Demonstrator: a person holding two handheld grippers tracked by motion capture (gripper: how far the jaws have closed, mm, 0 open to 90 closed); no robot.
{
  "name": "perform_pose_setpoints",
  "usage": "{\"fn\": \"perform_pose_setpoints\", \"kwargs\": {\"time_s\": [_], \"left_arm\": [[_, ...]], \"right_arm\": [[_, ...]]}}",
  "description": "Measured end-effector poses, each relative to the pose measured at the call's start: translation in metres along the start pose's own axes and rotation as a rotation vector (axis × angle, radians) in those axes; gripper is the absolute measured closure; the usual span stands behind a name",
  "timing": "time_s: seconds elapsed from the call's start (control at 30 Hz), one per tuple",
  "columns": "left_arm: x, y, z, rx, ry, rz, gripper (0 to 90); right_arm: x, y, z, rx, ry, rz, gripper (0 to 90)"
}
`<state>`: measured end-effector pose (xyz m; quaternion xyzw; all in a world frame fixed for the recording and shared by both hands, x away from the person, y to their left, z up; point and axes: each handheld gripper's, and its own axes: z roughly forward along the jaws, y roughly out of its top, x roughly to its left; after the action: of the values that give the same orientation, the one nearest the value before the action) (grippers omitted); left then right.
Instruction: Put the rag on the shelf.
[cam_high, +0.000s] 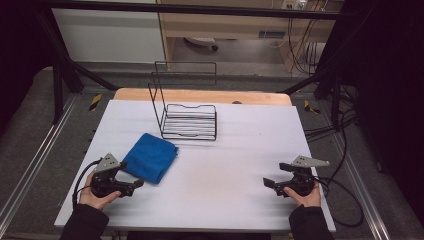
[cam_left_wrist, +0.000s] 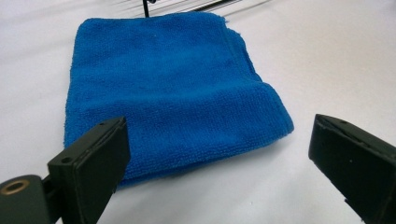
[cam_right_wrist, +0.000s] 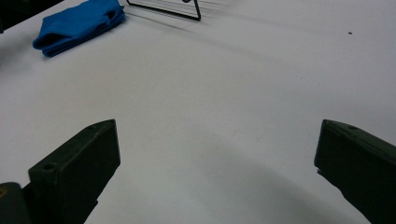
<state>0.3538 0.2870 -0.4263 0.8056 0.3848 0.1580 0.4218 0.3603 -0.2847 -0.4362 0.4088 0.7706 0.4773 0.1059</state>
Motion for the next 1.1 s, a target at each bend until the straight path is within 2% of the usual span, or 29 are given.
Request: {"fn": "perform_pose_setpoints", "kwargs": {"time_s": [0.43, 0.7, 0.87, 0.93, 1.1], "left_arm": [[-0.009, 0.004, 0.005, 0.017, 0.0, 0.019, 6.1], [-0.02, 0.008, 0.01, 0.037, 0.001, 0.033, 11.4], [-0.032, 0.013, 0.014, 0.053, 0.006, 0.057, 21.9], [-0.039, 0.016, 0.018, 0.063, -0.001, 0.059, 26.6], [-0.045, 0.016, 0.024, 0.091, 0.004, 0.052, 41.1]], "right_arm": [[0.004, 0.001, 0.002, 0.016, -0.004, -0.014, 0.7], [0.006, 0.002, 0.004, 0.025, -0.01, -0.021, 0.7], [0.006, 0.003, 0.005, 0.024, -0.012, -0.026, 0.7], [0.006, 0.003, 0.005, 0.023, -0.013, -0.029, 0.7], [0.006, 0.002, 0.005, 0.028, -0.013, -0.026, 0.7]]}}
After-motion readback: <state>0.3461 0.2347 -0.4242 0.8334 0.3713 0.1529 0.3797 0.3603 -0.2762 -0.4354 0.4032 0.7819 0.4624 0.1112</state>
